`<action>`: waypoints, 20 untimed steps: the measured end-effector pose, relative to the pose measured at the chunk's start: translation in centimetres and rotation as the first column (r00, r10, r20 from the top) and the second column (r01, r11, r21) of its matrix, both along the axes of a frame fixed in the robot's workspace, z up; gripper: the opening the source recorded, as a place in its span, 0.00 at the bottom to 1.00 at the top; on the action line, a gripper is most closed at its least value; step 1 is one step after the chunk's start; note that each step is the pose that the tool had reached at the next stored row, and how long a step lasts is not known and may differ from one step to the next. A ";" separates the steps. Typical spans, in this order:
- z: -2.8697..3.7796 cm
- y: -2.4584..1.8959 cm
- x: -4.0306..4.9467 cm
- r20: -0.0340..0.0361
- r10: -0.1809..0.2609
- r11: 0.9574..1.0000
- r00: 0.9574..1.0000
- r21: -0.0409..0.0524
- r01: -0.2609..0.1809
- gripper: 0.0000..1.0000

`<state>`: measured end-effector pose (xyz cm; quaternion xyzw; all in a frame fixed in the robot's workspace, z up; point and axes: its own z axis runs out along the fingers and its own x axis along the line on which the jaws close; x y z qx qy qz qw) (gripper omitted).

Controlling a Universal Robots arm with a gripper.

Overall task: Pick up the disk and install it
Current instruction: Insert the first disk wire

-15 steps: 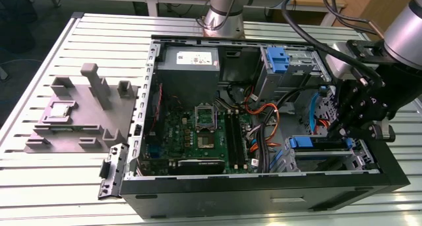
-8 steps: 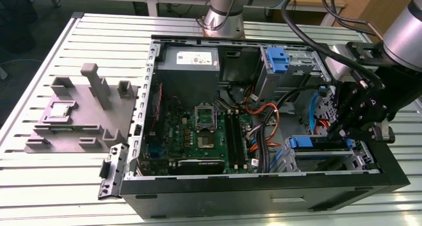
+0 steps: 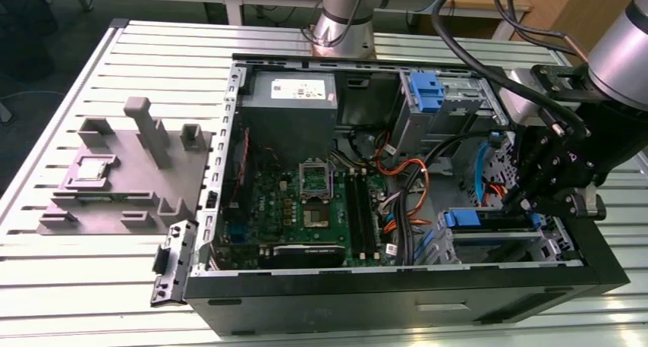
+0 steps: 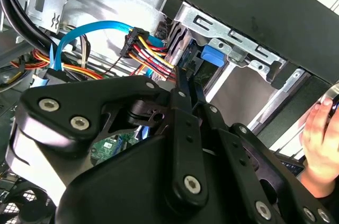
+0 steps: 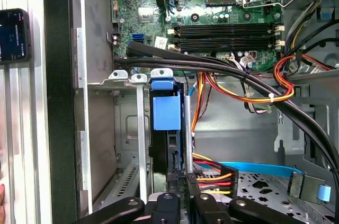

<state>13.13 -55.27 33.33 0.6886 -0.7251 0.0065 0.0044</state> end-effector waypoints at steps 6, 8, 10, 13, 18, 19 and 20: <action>0.22 0.00 0.00 0.000 -0.001 1.000 1.000 0.000 0.001 0.17; 0.23 0.00 0.00 0.000 -0.002 1.000 1.000 0.000 0.002 0.17; 0.23 -0.11 0.00 0.000 -0.002 1.000 1.000 0.000 0.002 0.17; 0.16 -0.13 0.00 0.000 -0.002 1.000 1.000 0.000 0.002 0.17; -0.04 -0.14 -0.02 0.000 -0.001 1.000 1.000 0.000 0.001 0.17; -0.08 -0.14 -0.02 0.000 -0.001 1.000 1.000 0.000 0.001 0.17; -0.13 -0.14 -0.02 0.000 -0.001 1.000 1.000 0.000 0.001 0.17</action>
